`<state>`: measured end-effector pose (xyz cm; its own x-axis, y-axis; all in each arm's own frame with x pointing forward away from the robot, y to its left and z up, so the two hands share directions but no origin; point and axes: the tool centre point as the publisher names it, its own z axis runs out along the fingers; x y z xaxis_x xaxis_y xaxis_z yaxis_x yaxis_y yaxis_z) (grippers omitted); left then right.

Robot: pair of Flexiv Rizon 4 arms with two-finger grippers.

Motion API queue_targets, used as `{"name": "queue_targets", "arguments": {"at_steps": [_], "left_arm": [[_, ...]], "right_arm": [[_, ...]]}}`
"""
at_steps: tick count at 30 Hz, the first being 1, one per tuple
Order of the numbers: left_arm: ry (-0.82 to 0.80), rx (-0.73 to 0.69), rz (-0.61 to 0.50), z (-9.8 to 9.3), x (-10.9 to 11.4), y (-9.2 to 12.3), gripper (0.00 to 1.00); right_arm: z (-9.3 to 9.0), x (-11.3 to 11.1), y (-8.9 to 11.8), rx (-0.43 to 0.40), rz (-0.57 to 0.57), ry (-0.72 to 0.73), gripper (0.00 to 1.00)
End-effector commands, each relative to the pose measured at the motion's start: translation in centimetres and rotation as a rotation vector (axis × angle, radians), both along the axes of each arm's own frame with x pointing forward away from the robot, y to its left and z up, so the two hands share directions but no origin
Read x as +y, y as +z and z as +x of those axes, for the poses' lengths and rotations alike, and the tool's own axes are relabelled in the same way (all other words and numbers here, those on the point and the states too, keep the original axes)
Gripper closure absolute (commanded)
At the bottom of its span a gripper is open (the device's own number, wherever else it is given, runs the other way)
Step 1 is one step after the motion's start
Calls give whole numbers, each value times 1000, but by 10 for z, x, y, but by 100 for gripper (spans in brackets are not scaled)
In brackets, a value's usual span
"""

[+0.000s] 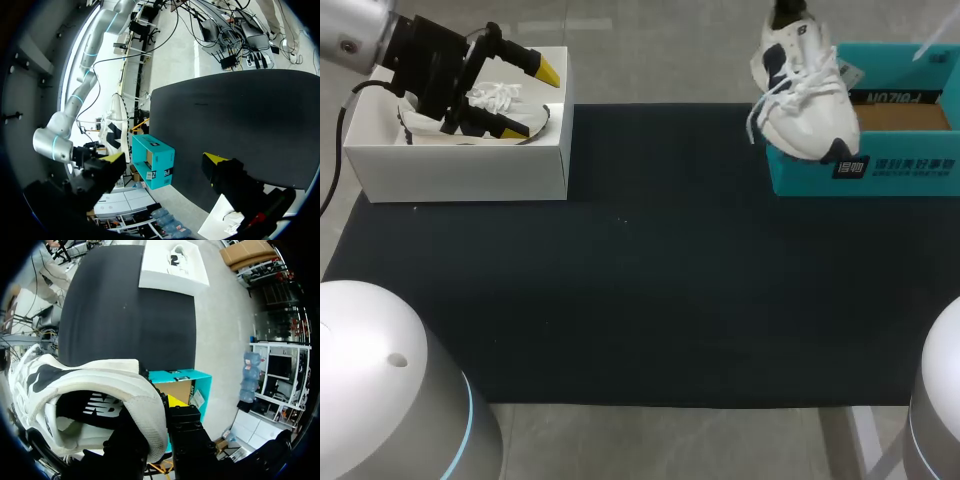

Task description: Take the shoe out of the shoebox, open the shoe tongue, remove and reinsert the insole, then place the shoe into the shoebox

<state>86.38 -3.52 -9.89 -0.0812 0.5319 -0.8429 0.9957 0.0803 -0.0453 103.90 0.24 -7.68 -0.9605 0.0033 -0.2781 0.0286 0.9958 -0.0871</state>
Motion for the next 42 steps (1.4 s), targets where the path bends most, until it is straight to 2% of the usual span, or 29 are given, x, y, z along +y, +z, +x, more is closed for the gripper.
{"name": "queue_targets", "arguments": {"at_steps": [1, 5, 11, 18, 20, 21, 37, 42], "left_arm": [[0, 1, 5, 1, 0, 0, 0], [0, 1, 5, 1, 0, 0, 0], [0, 1, 5, 1, 0, 0, 0], [0, 1, 5, 1, 0, 0, 0], [0, 1, 5, 1, 0, 0, 0], [0, 1, 5, 1, 0, 0, 0], [0, 1, 5, 1, 0, 0, 0], [0, 1, 5, 1, 0, 0, 0]], "right_arm": [[6, -42, 8, -10, -1, 21, 100], [15, -80, 7, -22, -34, 53, 100], [32, -130, -7, -6, -65, 88, 100], [53, -178, -33, 56, -116, -35, 100], [57, -185, -35, 55, -111, -89, 100], [59, -186, -33, 27, -99, -115, 100], [59, -186, -33, 27, -99, -115, 100], [69, -225, -29, 30, -111, -162, 100]]}}
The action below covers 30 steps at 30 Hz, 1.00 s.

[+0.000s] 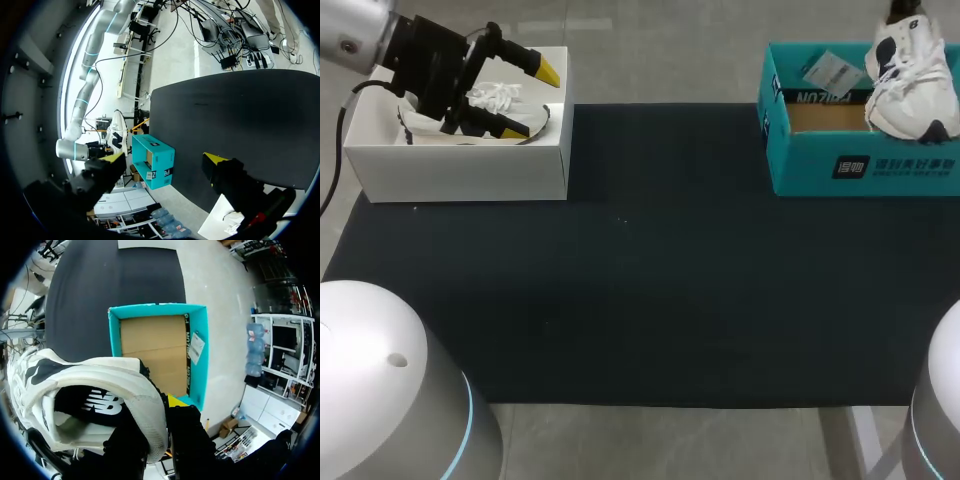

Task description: Take the shoe out of the shoebox, open the shoe tongue, remove and reinsert the insole, then place the shoe into the shoebox

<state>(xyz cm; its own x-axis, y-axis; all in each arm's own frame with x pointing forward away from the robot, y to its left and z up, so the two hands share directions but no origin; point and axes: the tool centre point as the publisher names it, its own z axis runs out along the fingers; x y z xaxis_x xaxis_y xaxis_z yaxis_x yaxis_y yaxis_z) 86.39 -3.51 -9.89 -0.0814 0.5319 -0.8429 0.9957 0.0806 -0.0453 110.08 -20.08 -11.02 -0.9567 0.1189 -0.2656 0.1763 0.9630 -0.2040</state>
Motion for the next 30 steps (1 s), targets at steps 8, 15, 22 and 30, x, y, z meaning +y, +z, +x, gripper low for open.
{"name": "queue_targets", "arguments": {"at_steps": [8, 15, 22, 30], "left_arm": [[-1, 1, 5, 0, 0, 0, 0], [-1, 1, 5, 0, 0, 0, 0], [-1, 1, 5, 0, 0, 0, 0], [-1, 1, 5, 0, 0, 0, 0]], "right_arm": [[18, -84, 8, -16, -25, 15, 100], [26, -123, -5, -32, 20, -22, 100], [36, -144, -10, 26, -29, -331, 100], [33, -139, 0, 6, 47, -907, 100]]}}
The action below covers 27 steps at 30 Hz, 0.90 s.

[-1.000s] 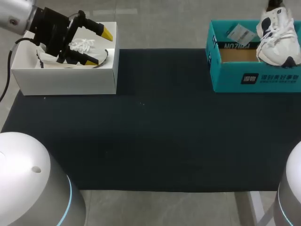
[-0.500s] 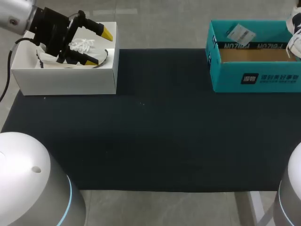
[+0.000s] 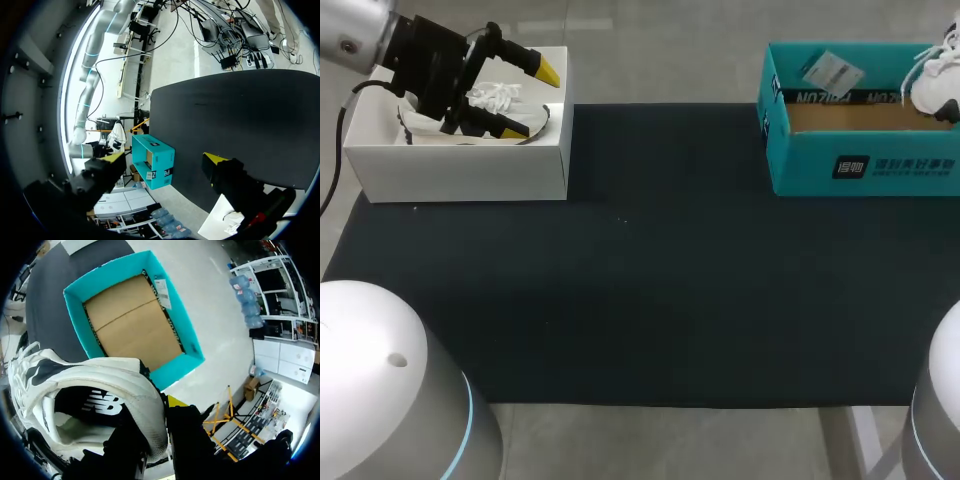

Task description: Take the shoe out of the shoebox, open the shoe tongue, remove and reinsert the insole, then place the shoe into the shoebox

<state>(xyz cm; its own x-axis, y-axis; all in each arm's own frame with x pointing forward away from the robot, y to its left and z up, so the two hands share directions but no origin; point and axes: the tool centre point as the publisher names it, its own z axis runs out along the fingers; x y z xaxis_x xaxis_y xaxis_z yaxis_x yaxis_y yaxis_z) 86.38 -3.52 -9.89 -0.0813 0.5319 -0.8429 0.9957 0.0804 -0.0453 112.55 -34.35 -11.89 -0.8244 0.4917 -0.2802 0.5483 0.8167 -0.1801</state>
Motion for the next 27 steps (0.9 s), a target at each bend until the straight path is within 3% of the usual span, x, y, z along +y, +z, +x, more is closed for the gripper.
{"name": "queue_targets", "arguments": {"at_steps": [1, 8, 11, 15, 17, 27], "left_arm": [[-1, 1, 5, 1, 0, 0, 0], [-1, 1, 5, 1, 0, 0, 0], [-1, 1, 5, 1, 0, 0, 0], [-1, 1, 5, 1, 0, 0, 0], [-1, 1, 5, 1, 0, 0, 0], [-1, 1, 5, 1, 0, 0, 0]], "right_arm": [[8, 3, 8, 10, 57, -559, 100], [-4, -14, 2, -110, 241, -1018, 100], [-7, -19, -1, -195, 257, -1158, 100], [-11, -28, -7, -206, 266, -1324, 100], [-7, -21, -4, -200, 246, -1227, 100], [-7, -21, -4, -200, 246, -1227, 100]]}}
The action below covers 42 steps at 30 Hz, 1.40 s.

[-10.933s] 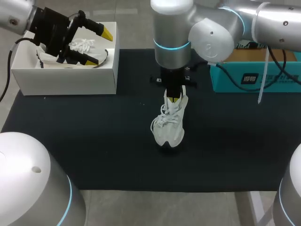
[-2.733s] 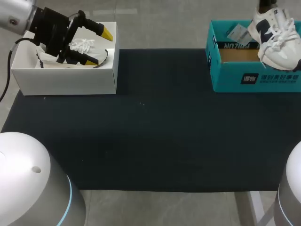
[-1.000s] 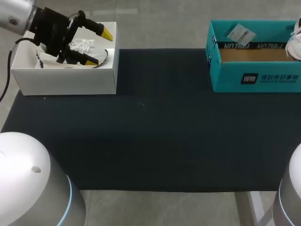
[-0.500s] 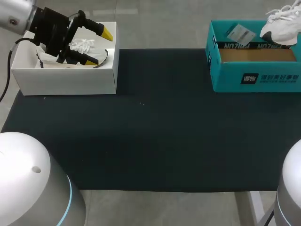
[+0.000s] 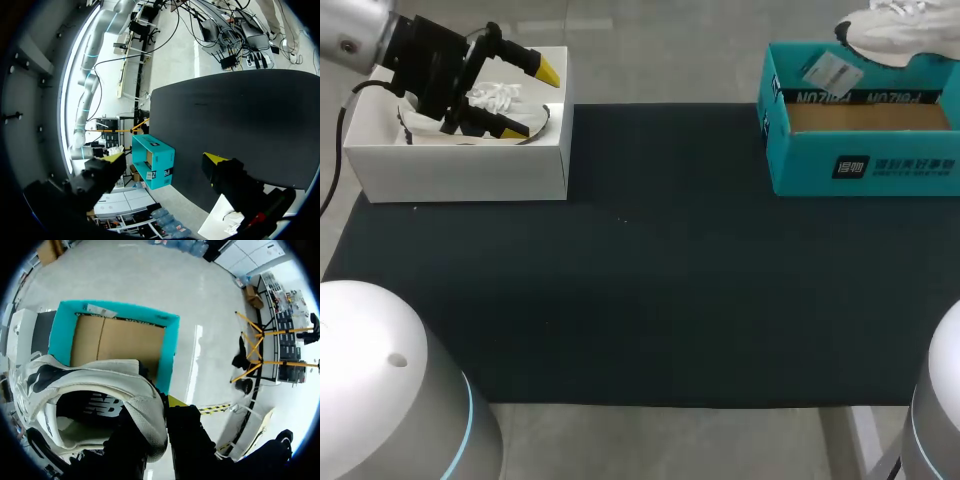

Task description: Take the shoe out of the shoebox, open the shoe tongue, remove and reinsert the insole, then place the shoe into the shoebox

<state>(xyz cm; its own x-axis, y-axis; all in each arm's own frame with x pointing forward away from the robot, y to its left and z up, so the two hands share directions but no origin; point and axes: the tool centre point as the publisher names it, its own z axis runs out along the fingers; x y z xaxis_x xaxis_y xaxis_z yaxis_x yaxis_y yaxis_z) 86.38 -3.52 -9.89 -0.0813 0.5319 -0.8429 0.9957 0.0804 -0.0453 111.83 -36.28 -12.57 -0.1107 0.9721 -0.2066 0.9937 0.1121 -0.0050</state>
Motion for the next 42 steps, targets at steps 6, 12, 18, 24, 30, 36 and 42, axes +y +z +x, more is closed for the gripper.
{"name": "queue_targets", "arguments": {"at_steps": [6, 12, 18, 24, 30, 36, 42], "left_arm": [[-1, 1, 5, 1, 0, 0, 0], [-1, 1, 5, 1, 0, 0, 0], [-1, 1, 5, 1, 0, 0, 0], [-1, 1, 5, 1, 0, 0, 0], [-1, 1, 5, 1, 0, 0, 0], [-1, 1, 5, 1, 0, 0, 0], [-1, 1, 5, 1, 0, 0, 0]], "right_arm": [[1, -2, 2, -87, 62, -359, 100], [-6, 15, -13, -51, -26, -269, 100], [-20, 13, -23, -53, -44, -241, 100], [-32, 6, -41, -89, -38, -319, 100], [-35, 5, -62, -156, -65, -343, 100], [-32, 5, -79, -196, -132, -322, 100], [-34, 8, -99, -181, -116, -295, 100]]}}
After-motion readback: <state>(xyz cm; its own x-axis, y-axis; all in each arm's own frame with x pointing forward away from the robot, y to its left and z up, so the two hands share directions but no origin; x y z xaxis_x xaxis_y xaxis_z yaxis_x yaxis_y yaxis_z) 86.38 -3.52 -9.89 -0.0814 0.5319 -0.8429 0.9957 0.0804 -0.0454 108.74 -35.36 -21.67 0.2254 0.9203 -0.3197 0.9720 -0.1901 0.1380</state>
